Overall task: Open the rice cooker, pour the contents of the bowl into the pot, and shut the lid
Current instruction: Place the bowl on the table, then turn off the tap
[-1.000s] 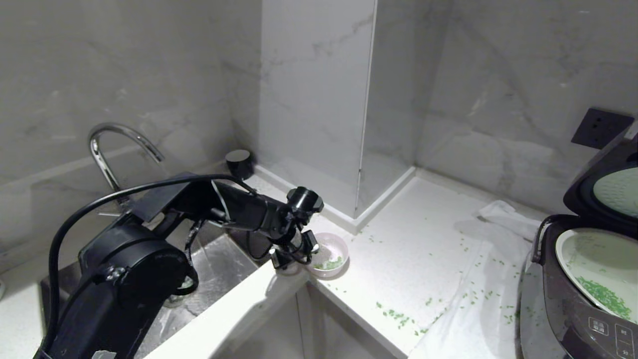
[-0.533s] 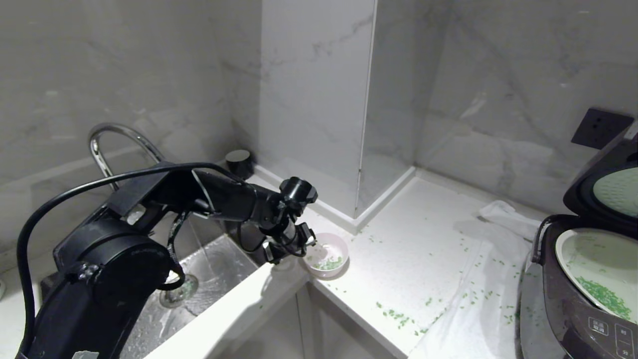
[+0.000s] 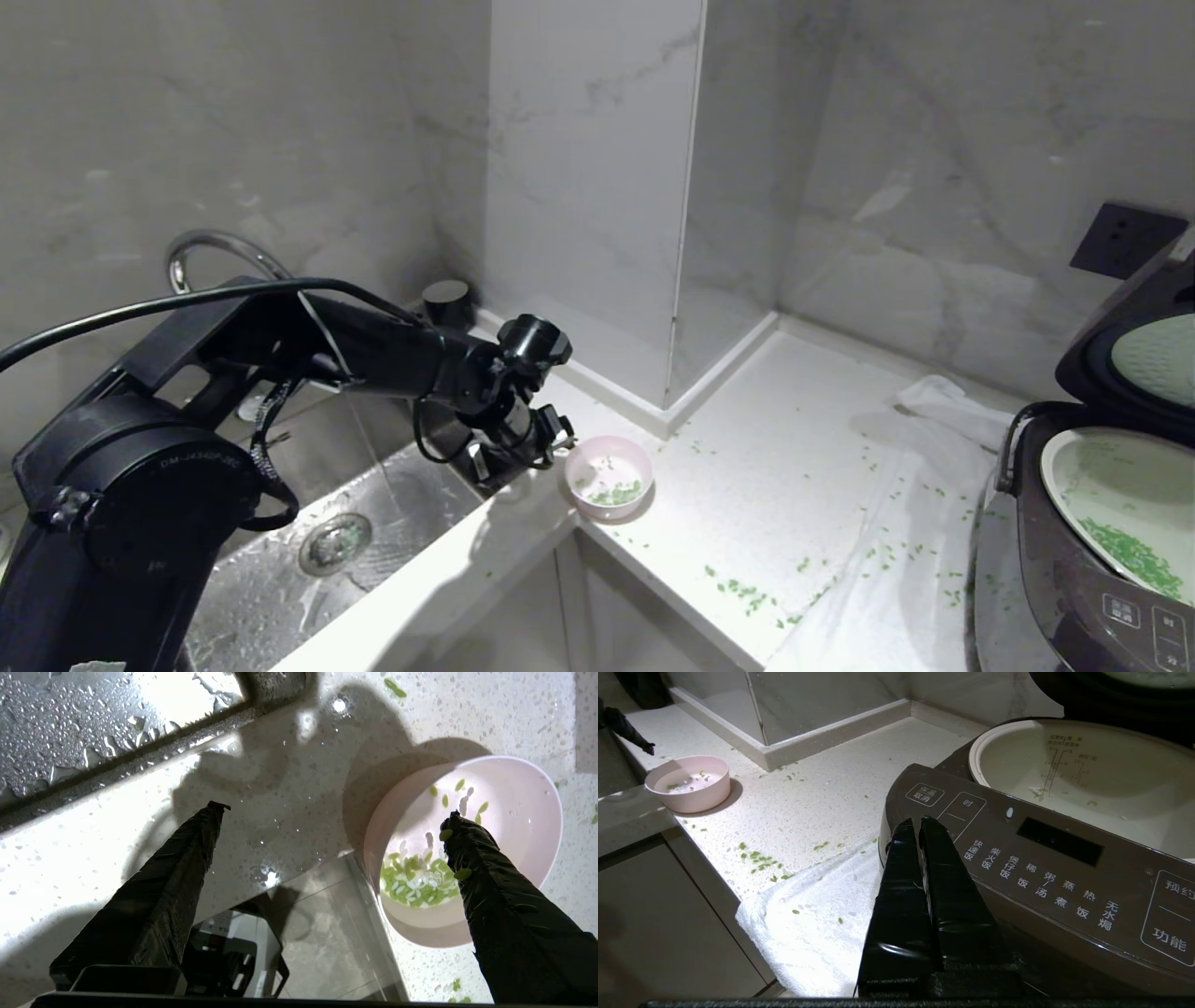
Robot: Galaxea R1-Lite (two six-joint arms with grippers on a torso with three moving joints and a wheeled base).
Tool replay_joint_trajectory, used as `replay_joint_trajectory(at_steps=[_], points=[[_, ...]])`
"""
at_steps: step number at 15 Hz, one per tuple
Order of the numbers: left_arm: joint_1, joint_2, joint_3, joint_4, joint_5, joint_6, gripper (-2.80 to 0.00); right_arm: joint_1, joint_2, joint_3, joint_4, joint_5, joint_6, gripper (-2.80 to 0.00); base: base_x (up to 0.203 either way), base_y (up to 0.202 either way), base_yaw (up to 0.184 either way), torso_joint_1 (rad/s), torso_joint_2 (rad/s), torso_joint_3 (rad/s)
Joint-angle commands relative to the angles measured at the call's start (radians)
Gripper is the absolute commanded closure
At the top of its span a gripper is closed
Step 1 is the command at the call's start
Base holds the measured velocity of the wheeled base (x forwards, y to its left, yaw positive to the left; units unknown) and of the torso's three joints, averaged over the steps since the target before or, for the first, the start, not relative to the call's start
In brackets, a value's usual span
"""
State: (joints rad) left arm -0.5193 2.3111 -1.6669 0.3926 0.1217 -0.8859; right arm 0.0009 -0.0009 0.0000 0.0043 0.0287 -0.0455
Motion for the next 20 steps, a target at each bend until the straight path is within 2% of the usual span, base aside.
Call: replay_joint_trajectory(at_steps=[1, 2, 6, 10, 12, 17, 20], points=[[-0.007, -0.013, 0.009, 0.002, -0.001, -0.007, -2.8, 0.001, 0.001, 0.0, 0.0, 0.0, 0.0, 0.0, 0.0, 0.0, 0.0, 0.0, 0.0, 0.0], [-0.007, -0.013, 0.007, 0.002, -0.001, -0.007, 0.0, 0.001, 0.001, 0.0, 0.0, 0.0, 0.0, 0.0, 0.0, 0.0, 0.0, 0.0, 0.0, 0.0], [-0.003, -0.057, 0.031, 0.003, -0.001, -0.003, 0.0, -0.001, 0.001, 0.0, 0.0, 0.0, 0.0, 0.0, 0.0, 0.0, 0.0, 0.0, 0.0, 0.0], [0.034, -0.146, 0.147, -0.003, -0.003, -0.003, 0.0, 0.0, 0.001, 0.0, 0.0, 0.0, 0.0, 0.0, 0.0, 0.0, 0.0, 0.0, 0.0, 0.0], [0.089, -0.211, 0.222, -0.017, -0.016, 0.005, 0.0, 0.0, 0.001, 0.0, 0.0, 0.0, 0.0, 0.0, 0.0, 0.0, 0.0, 0.0, 0.0, 0.0], [0.294, -0.321, 0.423, -0.11, -0.113, 0.098, 0.0, 0.001, 0.001, 0.0, 0.0, 0.0, 0.0, 0.0, 0.0, 0.0, 0.0, 0.0, 0.0, 0.0], [0.391, -0.35, 0.489, -0.143, -0.123, 0.148, 0.0, 0.001, 0.001, 0.0, 0.0, 0.0, 0.0, 0.0, 0.0, 0.0, 0.0, 0.0, 0.0, 0.0]])
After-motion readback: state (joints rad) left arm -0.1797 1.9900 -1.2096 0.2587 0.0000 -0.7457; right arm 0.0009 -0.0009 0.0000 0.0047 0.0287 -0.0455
